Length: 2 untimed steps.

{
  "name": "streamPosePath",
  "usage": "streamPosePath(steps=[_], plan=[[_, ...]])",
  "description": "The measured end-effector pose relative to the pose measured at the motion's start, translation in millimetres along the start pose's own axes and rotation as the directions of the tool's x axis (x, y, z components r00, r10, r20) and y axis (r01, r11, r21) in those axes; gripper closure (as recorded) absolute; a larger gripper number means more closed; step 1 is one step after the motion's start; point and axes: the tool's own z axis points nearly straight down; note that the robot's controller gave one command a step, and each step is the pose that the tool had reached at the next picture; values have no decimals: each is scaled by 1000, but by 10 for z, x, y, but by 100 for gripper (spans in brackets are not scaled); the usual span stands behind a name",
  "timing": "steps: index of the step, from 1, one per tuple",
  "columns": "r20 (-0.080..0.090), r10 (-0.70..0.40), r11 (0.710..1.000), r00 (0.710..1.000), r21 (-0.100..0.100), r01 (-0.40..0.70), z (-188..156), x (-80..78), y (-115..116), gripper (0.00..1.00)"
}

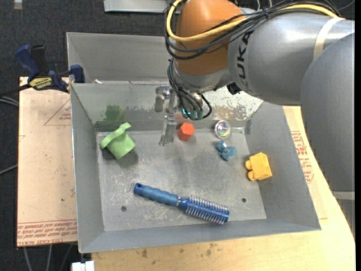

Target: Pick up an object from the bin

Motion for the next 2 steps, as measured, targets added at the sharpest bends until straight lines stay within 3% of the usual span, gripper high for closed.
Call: streamPosePath(steps=[1, 2], plan=[[-1, 0, 1000, 1000, 0, 0, 1321, 211, 438, 0], [11, -382, 924, 924, 2, 382, 1356, 44, 756, 0]])
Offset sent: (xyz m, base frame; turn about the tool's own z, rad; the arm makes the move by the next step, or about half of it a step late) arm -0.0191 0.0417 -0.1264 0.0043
